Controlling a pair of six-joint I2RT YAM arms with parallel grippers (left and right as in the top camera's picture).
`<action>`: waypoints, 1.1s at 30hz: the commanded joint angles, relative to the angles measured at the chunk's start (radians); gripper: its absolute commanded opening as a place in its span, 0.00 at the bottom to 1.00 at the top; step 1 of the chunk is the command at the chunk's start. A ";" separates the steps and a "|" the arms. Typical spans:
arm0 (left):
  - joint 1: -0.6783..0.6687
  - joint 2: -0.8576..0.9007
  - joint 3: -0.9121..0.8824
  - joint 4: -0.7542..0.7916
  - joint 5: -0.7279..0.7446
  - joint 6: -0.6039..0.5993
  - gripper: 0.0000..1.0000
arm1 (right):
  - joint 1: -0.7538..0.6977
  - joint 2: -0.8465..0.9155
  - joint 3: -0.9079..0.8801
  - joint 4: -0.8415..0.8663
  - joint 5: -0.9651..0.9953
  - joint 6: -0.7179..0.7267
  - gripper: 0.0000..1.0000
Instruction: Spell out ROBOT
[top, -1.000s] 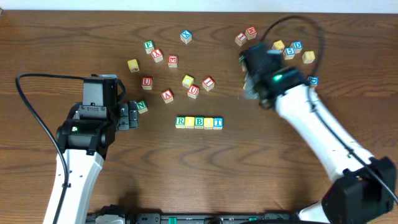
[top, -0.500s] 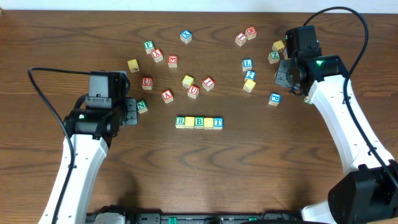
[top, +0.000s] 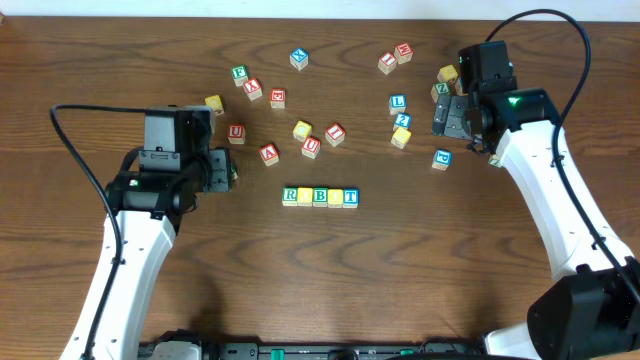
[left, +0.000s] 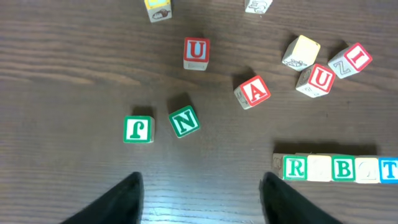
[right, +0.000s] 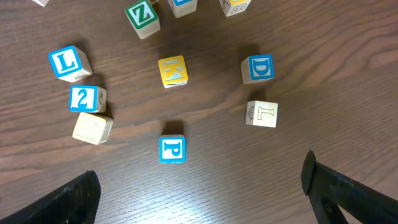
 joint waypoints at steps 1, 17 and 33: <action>0.006 0.007 0.002 0.012 0.013 0.000 1.00 | -0.007 -0.028 0.015 -0.002 0.019 -0.021 0.99; 0.006 0.007 0.002 0.011 0.013 0.000 1.00 | -0.007 -0.028 0.015 -0.002 0.019 -0.021 0.99; 0.005 -0.126 0.002 0.006 0.013 0.000 1.00 | -0.007 -0.028 0.015 -0.002 0.019 -0.021 0.99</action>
